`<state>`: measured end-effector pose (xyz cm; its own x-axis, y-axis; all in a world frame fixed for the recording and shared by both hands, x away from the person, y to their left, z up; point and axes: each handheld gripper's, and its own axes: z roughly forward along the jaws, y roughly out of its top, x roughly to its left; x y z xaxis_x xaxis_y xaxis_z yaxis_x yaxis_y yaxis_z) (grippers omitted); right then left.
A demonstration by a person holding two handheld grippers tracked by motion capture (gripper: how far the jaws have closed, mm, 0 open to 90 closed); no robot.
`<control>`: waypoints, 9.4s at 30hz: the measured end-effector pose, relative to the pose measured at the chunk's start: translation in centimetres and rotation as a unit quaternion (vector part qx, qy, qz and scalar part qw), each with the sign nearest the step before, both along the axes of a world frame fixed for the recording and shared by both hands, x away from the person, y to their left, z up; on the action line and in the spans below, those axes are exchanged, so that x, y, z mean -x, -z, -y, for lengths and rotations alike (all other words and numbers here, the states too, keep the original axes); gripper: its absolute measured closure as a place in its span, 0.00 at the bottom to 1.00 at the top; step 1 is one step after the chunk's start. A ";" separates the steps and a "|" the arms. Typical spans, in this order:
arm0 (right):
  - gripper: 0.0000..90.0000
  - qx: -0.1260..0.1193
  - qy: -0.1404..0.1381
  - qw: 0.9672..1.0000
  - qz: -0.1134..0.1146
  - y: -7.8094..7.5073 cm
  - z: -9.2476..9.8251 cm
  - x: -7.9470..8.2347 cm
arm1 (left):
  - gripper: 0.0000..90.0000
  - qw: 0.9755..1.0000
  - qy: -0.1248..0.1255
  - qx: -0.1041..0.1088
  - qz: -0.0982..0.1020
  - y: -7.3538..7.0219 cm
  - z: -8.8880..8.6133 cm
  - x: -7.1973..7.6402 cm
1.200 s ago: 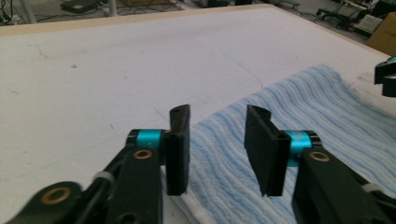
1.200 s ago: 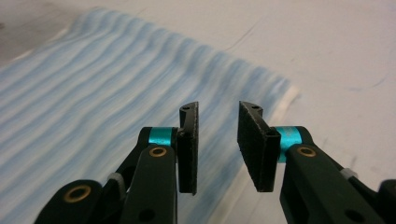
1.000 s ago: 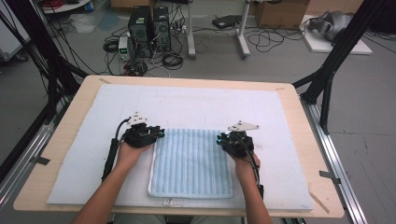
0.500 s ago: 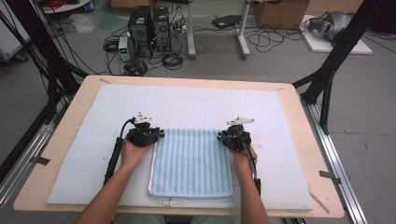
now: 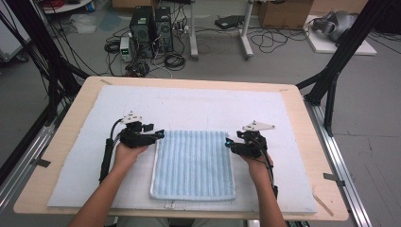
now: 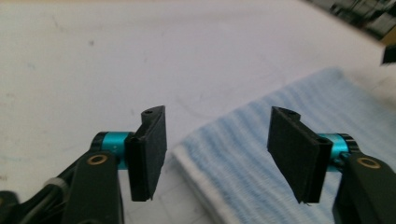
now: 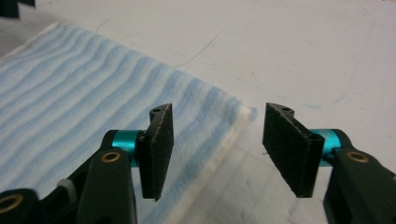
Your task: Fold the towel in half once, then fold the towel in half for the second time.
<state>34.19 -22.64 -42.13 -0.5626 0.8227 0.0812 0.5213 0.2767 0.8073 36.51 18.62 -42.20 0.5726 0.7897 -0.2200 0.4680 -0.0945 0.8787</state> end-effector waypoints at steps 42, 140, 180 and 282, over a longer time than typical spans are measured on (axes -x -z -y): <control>0.13 -0.007 0.008 0.998 0.059 -1.7 3.9 3.9 | 0.25 0.997 0.020 0.047 0.062 -1.8 -2.9 2.8; 0.92 0.030 -0.018 0.999 0.010 0.0 -4.8 -6.7 | 0.96 1.000 -0.017 0.018 0.004 1.2 -0.3 -3.3; 0.90 -0.047 -0.072 0.995 0.054 -1.8 -2.5 3.5 | 0.96 0.995 0.089 -0.003 0.042 -1.9 -0.8 6.0; 0.65 0.025 -0.032 0.999 -0.007 2.4 -3.1 5.4 | 0.87 0.996 0.057 -0.057 -0.043 2.6 1.4 6.4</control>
